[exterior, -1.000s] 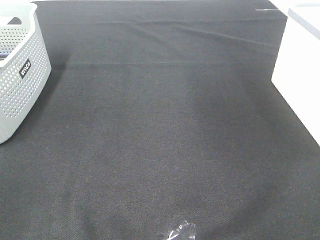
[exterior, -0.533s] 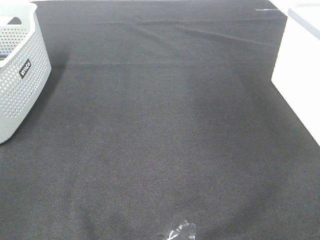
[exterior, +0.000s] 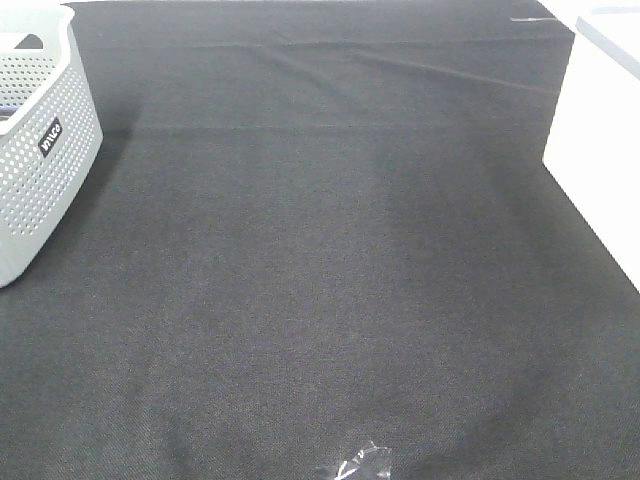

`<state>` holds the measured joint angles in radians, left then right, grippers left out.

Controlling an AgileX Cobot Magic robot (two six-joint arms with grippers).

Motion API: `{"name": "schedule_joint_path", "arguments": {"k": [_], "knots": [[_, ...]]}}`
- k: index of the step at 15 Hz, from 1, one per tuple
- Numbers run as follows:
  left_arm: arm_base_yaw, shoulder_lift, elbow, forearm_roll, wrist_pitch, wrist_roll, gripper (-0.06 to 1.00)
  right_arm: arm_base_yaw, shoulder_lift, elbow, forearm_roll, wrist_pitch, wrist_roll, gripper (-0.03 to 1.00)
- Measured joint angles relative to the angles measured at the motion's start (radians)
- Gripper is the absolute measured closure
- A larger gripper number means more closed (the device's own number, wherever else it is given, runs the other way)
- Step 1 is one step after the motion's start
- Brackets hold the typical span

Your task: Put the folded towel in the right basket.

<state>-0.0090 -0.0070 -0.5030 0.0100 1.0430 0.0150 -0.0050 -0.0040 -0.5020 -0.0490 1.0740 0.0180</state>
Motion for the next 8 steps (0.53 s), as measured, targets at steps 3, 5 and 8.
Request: {"name": "schedule_joint_path", "arguments": {"k": [3,5,8], "knots": [[0.000,0.000,0.000,0.000,0.000,0.000,-0.04,-0.003,0.000,0.000,0.000,0.000,0.000,-0.01],[0.000,0.000,0.000,0.000,0.000,0.000,-0.04,-0.003,0.000,0.000,0.000,0.000,0.000,-0.01],[0.000,0.000,0.000,0.000,0.000,0.000,-0.04,-0.003,0.000,0.000,0.000,0.000,0.000,-0.01]]}}
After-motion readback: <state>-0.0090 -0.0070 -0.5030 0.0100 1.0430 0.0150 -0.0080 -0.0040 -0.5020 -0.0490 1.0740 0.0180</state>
